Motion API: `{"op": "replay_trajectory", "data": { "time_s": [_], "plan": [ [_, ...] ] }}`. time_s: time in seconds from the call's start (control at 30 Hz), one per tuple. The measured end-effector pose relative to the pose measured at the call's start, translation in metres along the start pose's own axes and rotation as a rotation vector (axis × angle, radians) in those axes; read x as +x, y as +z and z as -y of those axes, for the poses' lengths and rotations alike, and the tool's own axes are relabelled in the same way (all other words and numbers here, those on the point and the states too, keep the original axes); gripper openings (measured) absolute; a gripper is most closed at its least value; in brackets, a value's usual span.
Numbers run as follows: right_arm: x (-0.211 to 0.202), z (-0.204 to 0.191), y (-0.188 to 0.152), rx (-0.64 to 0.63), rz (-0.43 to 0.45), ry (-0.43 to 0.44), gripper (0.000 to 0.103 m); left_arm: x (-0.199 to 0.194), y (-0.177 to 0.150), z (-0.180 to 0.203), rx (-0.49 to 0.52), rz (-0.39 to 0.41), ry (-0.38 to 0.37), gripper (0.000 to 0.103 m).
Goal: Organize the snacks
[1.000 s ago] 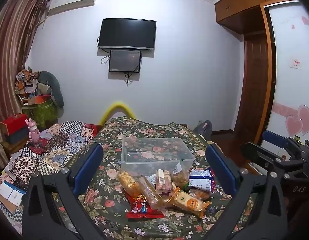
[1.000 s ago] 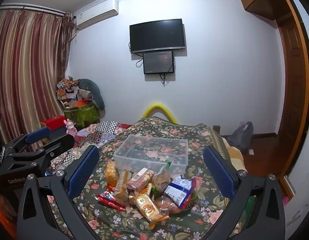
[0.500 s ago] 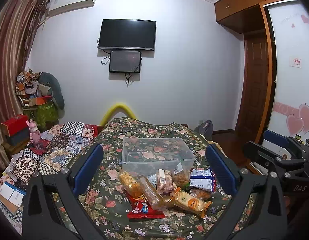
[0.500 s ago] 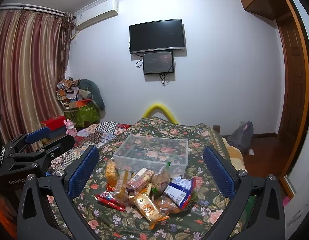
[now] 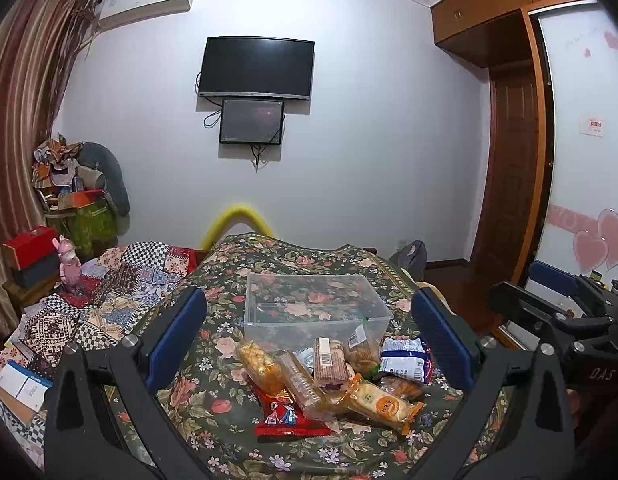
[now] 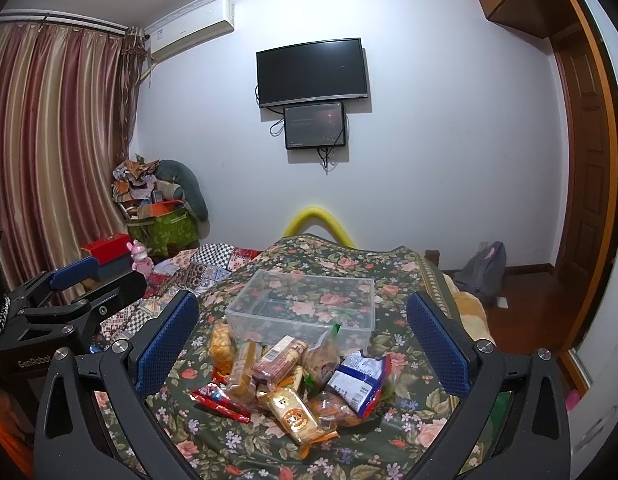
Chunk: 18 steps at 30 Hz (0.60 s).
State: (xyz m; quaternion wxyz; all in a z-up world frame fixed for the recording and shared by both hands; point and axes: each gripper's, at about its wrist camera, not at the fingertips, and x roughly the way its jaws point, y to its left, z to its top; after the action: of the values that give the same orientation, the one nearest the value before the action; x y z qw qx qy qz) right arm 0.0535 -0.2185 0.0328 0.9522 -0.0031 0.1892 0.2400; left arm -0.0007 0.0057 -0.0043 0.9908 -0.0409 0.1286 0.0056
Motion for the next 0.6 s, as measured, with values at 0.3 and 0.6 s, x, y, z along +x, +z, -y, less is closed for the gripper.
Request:
{"op": "replay_trajectory", "data": {
  "time_s": [0.3,0.6],
  "plan": [
    [-0.0012,0.0014,0.0005,0.003,0.003,0.003,0.103,-0.0001,0.0002,0.0032,0.012,0.002,0.002,0.103],
    [-0.0014,0.0009,-0.0010,0.006,0.002,0.006,0.103,-0.0013,0.0008,0.0049,0.018,0.003,-0.001,0.103]
  ]
}}
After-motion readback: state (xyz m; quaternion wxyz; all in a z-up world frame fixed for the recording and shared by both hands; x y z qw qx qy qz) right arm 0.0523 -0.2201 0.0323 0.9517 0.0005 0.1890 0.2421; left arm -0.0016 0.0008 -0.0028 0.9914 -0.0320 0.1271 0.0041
